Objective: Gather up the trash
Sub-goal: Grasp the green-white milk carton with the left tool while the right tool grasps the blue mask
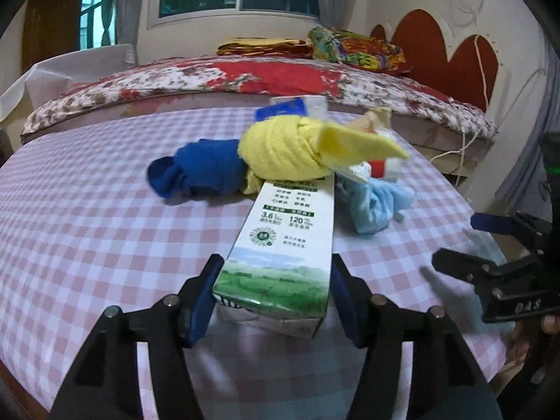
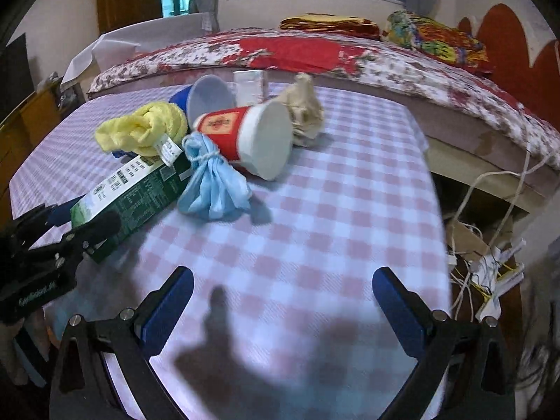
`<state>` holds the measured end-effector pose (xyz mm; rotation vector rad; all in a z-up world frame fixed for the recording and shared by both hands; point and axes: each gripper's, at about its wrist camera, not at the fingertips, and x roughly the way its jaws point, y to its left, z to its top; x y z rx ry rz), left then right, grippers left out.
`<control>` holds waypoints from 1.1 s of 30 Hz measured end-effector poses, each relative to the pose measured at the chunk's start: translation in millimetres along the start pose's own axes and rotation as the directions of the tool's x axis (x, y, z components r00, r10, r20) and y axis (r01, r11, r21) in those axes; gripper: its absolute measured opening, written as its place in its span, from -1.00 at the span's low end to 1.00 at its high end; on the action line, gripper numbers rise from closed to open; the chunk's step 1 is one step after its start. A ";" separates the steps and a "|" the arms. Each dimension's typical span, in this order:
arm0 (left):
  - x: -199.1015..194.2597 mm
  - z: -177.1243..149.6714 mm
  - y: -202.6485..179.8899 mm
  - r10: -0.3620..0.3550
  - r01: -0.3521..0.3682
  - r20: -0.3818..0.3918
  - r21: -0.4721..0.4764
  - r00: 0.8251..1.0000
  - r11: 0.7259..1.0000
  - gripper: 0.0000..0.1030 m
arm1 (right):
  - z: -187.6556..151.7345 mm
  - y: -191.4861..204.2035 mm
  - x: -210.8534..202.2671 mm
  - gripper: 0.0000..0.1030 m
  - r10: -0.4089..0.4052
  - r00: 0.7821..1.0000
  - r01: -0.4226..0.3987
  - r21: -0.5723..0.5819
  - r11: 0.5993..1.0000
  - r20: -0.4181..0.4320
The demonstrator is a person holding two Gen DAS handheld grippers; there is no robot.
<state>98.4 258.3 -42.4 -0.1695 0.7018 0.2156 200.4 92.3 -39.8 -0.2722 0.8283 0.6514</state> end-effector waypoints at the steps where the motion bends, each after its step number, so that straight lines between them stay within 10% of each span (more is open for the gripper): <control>1: 0.0 0.0 3.0 0.005 -0.005 -0.002 -0.005 1.000 1.000 0.18 | 4.4 3.1 4.3 1.00 0.014 1.000 -0.014 -0.001 1.000 -0.002; 10: -6.2 -2.9 14.6 -0.012 0.012 0.001 -0.006 1.000 1.000 0.16 | 38.1 34.8 27.8 0.98 0.107 0.994 -0.108 -0.042 0.993 -0.011; 16: -4.2 -4.0 18.2 -0.028 0.028 -0.006 -0.009 1.000 1.000 0.15 | 50.1 40.6 49.3 0.21 0.152 0.988 -0.153 -0.018 0.988 -0.041; 19: -4.1 -3.5 18.6 -0.026 0.026 -0.005 -0.010 1.000 1.000 0.14 | 48.4 41.5 52.4 -0.88 0.167 0.985 -0.168 -0.012 0.986 -0.046; 33: -24.5 -4.0 -6.7 -0.023 0.021 0.051 0.029 0.998 0.999 0.09 | 5.3 -1.8 -3.1 -0.90 0.091 0.996 -0.092 0.054 0.994 0.023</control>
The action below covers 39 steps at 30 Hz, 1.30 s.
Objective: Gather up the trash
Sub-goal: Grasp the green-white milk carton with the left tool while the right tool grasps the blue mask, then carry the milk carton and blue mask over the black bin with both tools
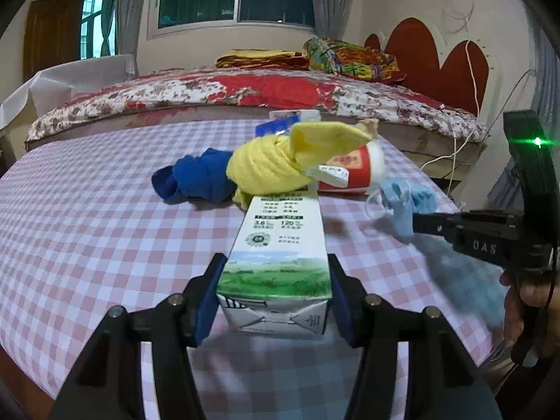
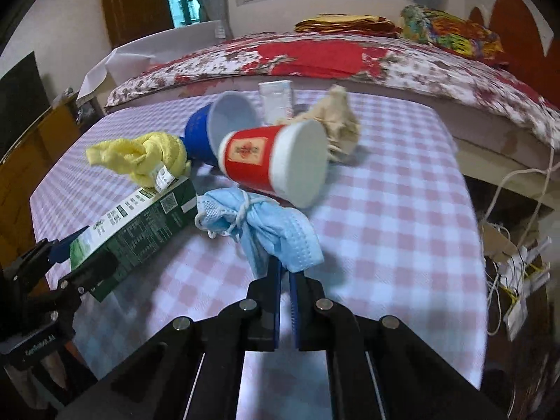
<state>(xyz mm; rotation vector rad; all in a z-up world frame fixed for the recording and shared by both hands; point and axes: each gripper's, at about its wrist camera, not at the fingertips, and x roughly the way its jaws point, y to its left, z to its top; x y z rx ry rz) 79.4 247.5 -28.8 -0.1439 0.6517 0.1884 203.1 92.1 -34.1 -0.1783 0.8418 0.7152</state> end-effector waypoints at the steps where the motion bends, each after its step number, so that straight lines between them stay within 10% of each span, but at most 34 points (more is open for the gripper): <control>1: -1.2 1.5 -2.1 -0.004 0.004 0.006 0.000 1.000 1.000 0.08 | -2.5 -2.6 -2.6 -0.90 -0.003 1.000 0.003 0.003 1.000 0.000; 39: -23.9 13.4 -129.8 -0.154 0.141 0.079 0.157 0.985 0.977 0.07 | -60.0 -107.1 -103.5 -0.90 -0.163 0.984 0.144 0.204 0.968 0.075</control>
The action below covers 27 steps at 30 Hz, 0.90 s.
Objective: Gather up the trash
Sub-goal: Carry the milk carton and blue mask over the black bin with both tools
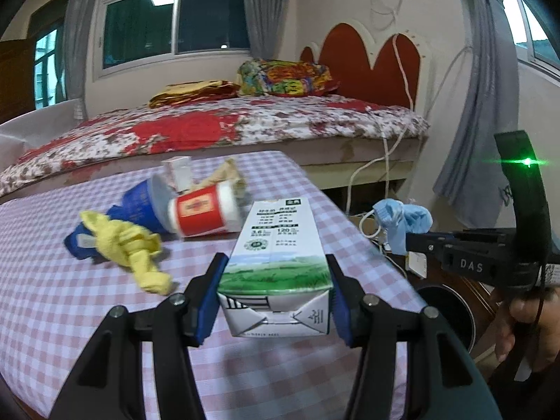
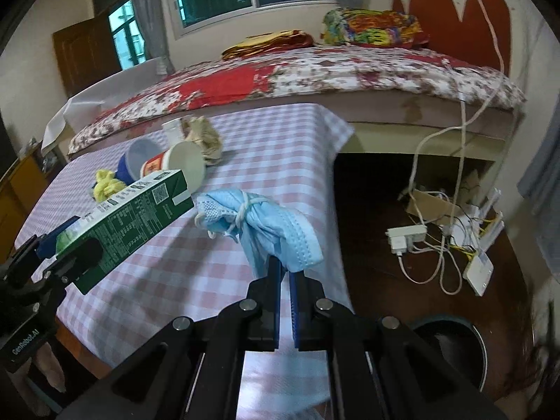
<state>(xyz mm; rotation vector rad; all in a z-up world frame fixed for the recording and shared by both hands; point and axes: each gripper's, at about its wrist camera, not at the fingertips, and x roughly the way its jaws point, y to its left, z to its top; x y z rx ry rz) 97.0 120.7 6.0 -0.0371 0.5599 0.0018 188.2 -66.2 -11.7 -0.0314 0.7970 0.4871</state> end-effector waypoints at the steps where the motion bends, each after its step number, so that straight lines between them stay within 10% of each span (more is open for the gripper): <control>1: 2.0 0.6 -5.8 -0.013 0.013 -0.003 0.007 1.000 1.000 0.07 | -1.5 -3.6 -2.3 -0.90 -0.008 1.000 0.008 0.004 1.000 0.001; 27: 24.9 -1.9 -127.3 -0.234 0.243 -0.075 0.157 0.969 0.957 0.07 | -65.5 -132.7 -56.7 -0.90 -0.188 0.982 0.191 0.190 0.963 -0.031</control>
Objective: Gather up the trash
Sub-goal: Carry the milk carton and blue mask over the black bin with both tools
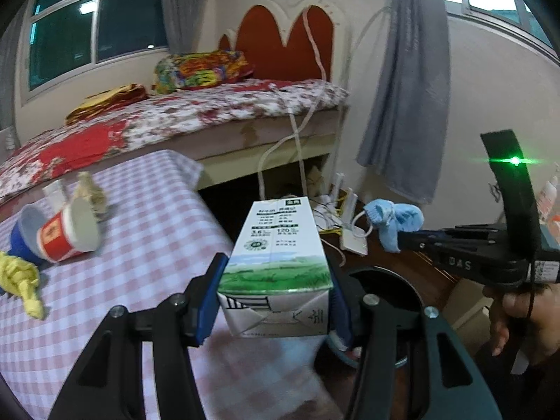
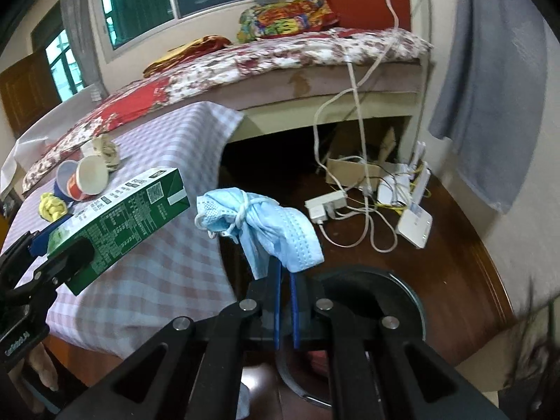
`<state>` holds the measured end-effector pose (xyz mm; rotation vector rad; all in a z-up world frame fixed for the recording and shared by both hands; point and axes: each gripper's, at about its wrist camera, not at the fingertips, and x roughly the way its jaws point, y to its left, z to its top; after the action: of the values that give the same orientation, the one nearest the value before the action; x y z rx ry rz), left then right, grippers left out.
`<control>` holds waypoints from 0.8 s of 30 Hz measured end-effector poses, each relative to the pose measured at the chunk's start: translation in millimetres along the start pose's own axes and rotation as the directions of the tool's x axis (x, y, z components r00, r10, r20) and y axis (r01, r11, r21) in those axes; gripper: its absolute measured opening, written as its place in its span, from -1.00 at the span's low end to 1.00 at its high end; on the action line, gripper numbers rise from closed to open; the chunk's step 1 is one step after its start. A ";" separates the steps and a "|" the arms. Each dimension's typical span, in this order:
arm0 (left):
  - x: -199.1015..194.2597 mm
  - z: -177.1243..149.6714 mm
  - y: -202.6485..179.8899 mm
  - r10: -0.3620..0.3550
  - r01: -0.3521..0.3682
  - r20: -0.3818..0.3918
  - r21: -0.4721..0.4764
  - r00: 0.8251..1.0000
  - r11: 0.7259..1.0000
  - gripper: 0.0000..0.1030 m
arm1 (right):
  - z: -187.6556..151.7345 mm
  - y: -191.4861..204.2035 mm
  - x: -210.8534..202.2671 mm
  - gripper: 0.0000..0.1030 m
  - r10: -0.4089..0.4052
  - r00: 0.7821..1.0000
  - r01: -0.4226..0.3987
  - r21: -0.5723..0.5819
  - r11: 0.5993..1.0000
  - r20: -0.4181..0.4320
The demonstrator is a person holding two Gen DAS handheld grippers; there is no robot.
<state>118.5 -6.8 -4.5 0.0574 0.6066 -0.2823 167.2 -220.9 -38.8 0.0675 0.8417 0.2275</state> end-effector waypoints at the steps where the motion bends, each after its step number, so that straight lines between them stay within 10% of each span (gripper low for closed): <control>1: 2.5 -0.4 -7.2 -0.015 0.015 -0.005 0.009 1.000 1.000 0.07 | -2.5 -6.0 -0.4 -0.90 -0.009 1.000 0.009 0.006 1.000 -0.004; 24: 83.5 -47.9 -99.4 -0.175 0.202 -0.267 0.076 0.947 0.976 0.07 | -87.9 -110.0 37.5 -0.90 -0.123 0.969 0.152 0.125 0.980 -0.213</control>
<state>129.8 -116.1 -88.5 0.1371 0.8603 -0.4975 144.8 -322.2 -141.1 0.1189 1.0624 0.0439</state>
